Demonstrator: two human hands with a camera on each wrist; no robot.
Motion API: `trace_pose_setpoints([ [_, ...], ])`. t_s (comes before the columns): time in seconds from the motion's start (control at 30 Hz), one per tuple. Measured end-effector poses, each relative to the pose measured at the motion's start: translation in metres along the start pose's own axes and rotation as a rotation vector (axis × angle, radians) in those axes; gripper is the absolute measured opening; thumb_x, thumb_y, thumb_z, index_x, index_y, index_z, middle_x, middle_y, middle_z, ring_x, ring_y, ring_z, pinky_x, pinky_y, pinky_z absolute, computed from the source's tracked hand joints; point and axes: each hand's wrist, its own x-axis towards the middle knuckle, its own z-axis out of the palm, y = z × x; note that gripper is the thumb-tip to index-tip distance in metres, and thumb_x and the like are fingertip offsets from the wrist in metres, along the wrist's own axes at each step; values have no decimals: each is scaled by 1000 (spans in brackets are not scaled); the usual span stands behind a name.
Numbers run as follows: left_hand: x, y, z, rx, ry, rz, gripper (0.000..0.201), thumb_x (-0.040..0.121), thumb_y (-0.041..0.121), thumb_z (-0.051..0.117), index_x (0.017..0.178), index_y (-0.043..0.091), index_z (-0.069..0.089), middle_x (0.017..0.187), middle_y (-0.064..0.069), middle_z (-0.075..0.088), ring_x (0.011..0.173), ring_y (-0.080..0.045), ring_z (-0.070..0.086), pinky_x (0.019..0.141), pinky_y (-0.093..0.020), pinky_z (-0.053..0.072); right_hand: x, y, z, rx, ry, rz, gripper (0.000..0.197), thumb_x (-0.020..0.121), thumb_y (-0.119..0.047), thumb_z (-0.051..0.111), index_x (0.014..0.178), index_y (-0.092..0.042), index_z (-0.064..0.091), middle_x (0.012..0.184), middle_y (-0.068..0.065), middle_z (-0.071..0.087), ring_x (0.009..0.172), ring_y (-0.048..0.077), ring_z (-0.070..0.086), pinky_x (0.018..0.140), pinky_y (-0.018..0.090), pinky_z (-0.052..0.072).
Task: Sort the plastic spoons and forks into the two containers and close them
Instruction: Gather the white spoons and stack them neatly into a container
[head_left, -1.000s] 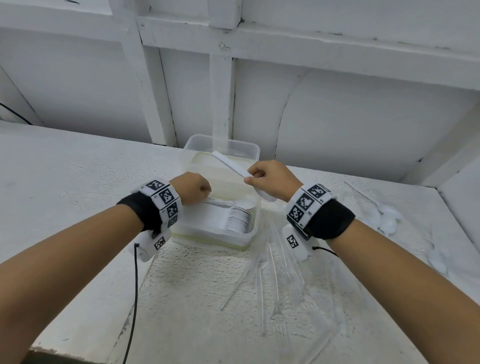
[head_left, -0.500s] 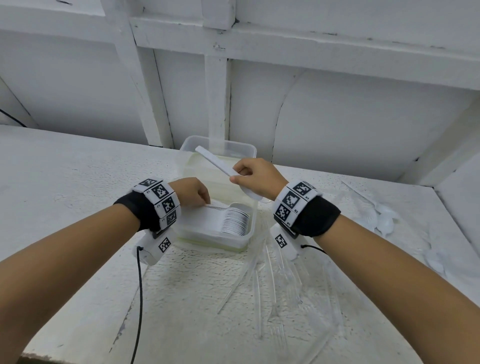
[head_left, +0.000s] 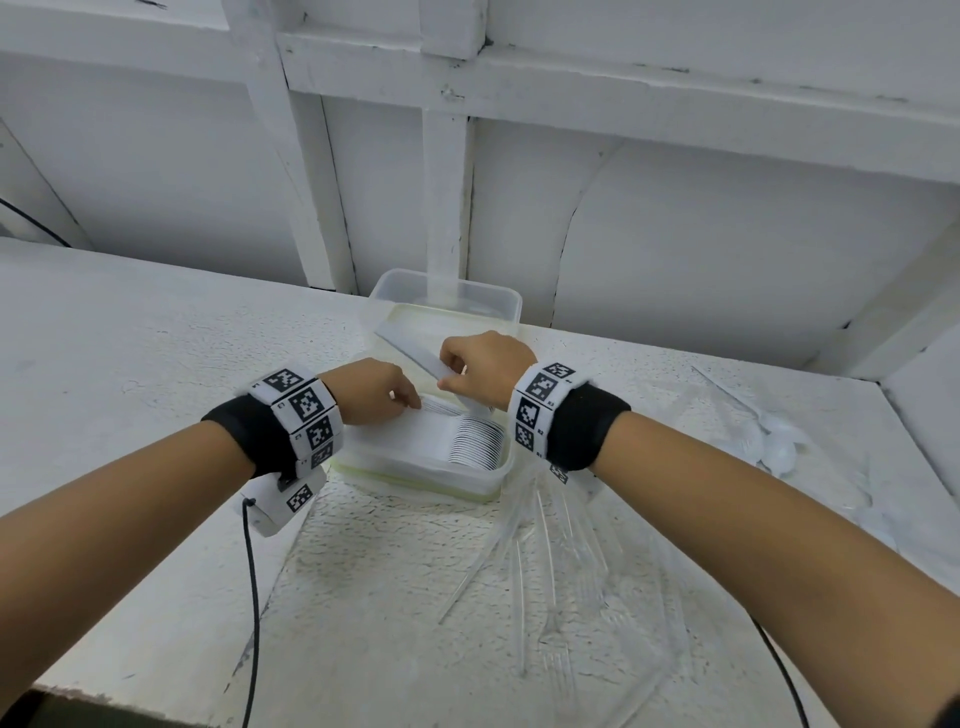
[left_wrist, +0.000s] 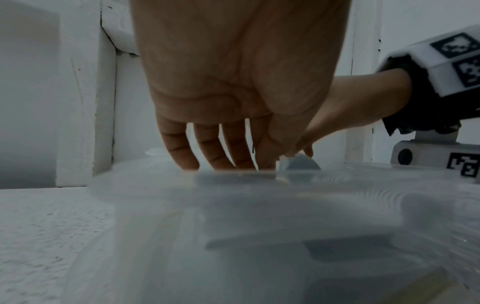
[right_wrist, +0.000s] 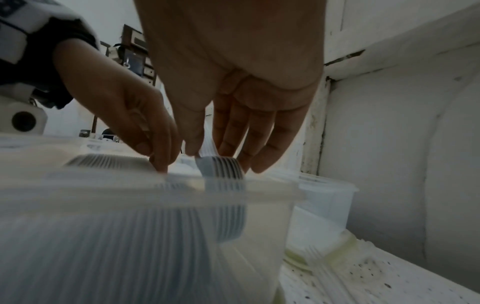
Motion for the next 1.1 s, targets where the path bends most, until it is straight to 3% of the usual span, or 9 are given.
trace_pose_setpoints([
  [0.17, -3, -5, -1, -29, 89, -11, 29, 94, 12, 45, 114, 14, 66, 120, 1, 64, 112, -18, 54, 91, -19, 33, 1, -1, 6, -160, -107, -16, 26, 86, -38, 61, 106, -21, 61, 107, -1, 63, 96, 21, 59, 71, 28, 40],
  [0.33, -9, -18, -8, -194, 362, -104, 27, 90, 7, 43, 99, 11, 69, 105, -5, 68, 92, -19, 55, 78, -22, 36, 3, 0, 9, -79, -211, 7, 34, 84, -34, 66, 114, -19, 60, 112, 0, 63, 101, 21, 59, 73, 27, 42],
  [0.43, -9, -32, -7, -283, 502, -211, 27, 90, 7, 44, 104, 9, 67, 109, -11, 63, 99, -26, 56, 82, -26, 37, 2, 0, 10, 0, -220, 9, 37, 86, -31, 64, 120, -18, 57, 116, 1, 61, 106, 20, 56, 77, 26, 40],
  [0.53, -7, -43, -2, -370, 423, -365, 30, 93, 14, 45, 119, 6, 58, 118, -13, 60, 105, -31, 55, 85, -33, 42, 1, 0, 13, 52, -205, 34, 34, 87, -31, 63, 117, -16, 59, 118, 2, 60, 107, 20, 56, 79, 26, 40],
  [0.63, -10, -45, 3, -624, 315, -462, 30, 95, 19, 45, 120, 4, 54, 112, -13, 59, 92, -28, 59, 68, -37, 54, 2, 1, 17, 85, -178, 78, 28, 88, -31, 62, 111, -15, 62, 114, 2, 62, 104, 21, 57, 77, 25, 40],
  [0.73, -10, -45, 6, -746, 287, -478, 24, 96, 17, 46, 114, 5, 56, 103, -11, 62, 88, -25, 61, 77, -48, 56, 2, 1, 21, 115, -148, 88, 23, 90, -29, 58, 105, -14, 65, 111, 2, 63, 102, 20, 58, 76, 24, 40],
  [0.8, -10, -46, 6, -764, 289, -483, 20, 96, 15, 46, 111, 7, 56, 101, -11, 62, 86, -24, 62, 75, -47, 56, 1, 0, 24, 137, -139, 74, 22, 90, -27, 59, 105, -13, 66, 112, 3, 64, 103, 20, 57, 79, 25, 41],
  [0.97, -10, -45, 6, -798, 290, -482, 13, 96, 14, 47, 105, 10, 55, 94, -9, 61, 73, -16, 60, 58, -35, 57, 0, -5, 26, 155, -156, 37, 24, 91, -18, 56, 110, -8, 67, 117, 5, 64, 109, 21, 56, 94, 31, 45],
  [1.1, -10, -44, 5, -805, 298, -487, 12, 96, 13, 47, 104, 9, 55, 88, -8, 60, 71, -16, 59, 65, -40, 56, 1, -5, 26, 143, -147, 54, 27, 93, -19, 53, 115, -8, 64, 121, 7, 62, 112, 22, 55, 95, 30, 44],
])
